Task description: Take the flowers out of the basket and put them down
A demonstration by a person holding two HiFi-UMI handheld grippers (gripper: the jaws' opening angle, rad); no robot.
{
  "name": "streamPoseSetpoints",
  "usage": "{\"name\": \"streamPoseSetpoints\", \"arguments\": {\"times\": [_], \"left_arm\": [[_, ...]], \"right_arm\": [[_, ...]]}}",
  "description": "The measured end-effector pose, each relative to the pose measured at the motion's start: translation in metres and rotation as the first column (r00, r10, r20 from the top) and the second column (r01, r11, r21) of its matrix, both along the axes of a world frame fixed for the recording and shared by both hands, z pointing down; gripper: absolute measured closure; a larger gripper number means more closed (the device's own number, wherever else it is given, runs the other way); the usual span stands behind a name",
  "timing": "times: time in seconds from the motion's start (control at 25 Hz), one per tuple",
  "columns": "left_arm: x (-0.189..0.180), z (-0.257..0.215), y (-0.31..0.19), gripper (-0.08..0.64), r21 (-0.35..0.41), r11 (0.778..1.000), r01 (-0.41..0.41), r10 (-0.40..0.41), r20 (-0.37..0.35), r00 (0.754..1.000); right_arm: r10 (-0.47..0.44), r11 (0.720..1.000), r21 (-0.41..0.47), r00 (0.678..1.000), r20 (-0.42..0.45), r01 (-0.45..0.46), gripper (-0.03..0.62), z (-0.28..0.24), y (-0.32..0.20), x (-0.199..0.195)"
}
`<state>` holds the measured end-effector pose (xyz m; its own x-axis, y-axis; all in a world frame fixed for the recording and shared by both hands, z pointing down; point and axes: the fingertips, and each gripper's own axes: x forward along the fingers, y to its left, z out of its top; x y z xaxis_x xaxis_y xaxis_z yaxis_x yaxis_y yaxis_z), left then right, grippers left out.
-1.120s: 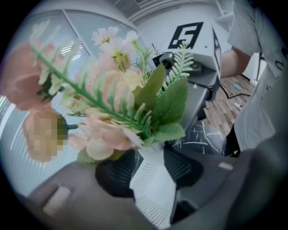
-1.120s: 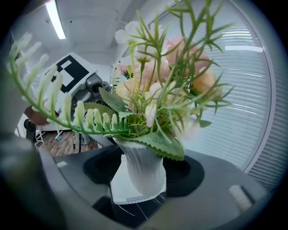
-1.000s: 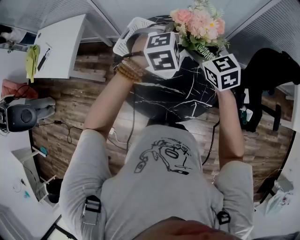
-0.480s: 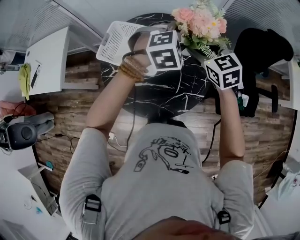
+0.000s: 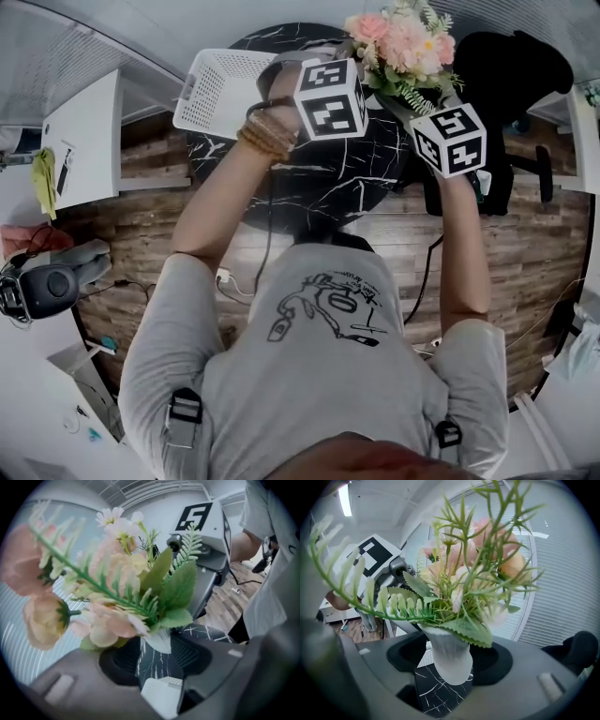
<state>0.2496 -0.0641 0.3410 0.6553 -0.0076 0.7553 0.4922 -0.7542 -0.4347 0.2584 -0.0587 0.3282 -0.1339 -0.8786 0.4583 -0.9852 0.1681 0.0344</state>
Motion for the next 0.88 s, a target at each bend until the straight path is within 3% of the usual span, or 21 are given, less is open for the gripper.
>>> {"name": "streamPoseSetpoints", "arguments": {"times": [0.44, 0.88], "left_arm": [[0.002, 0.016, 0.005, 0.359, -0.014, 1.000, 0.006, -0.006, 0.023, 1.000], [-0.007, 0.065, 0.006, 0.359, -0.056, 0.998, 0.023, -0.019, 0.070, 0.997]], "right_arm": [[-0.005, 1.000, -0.015, 1.000, 0.020, 0.006, 0.296, 0.016, 0.005, 0.003], [-0.018, 0.998, -0.053, 0.998, 0.063, 0.021, 0.296, 0.066, 0.005, -0.006]]}}
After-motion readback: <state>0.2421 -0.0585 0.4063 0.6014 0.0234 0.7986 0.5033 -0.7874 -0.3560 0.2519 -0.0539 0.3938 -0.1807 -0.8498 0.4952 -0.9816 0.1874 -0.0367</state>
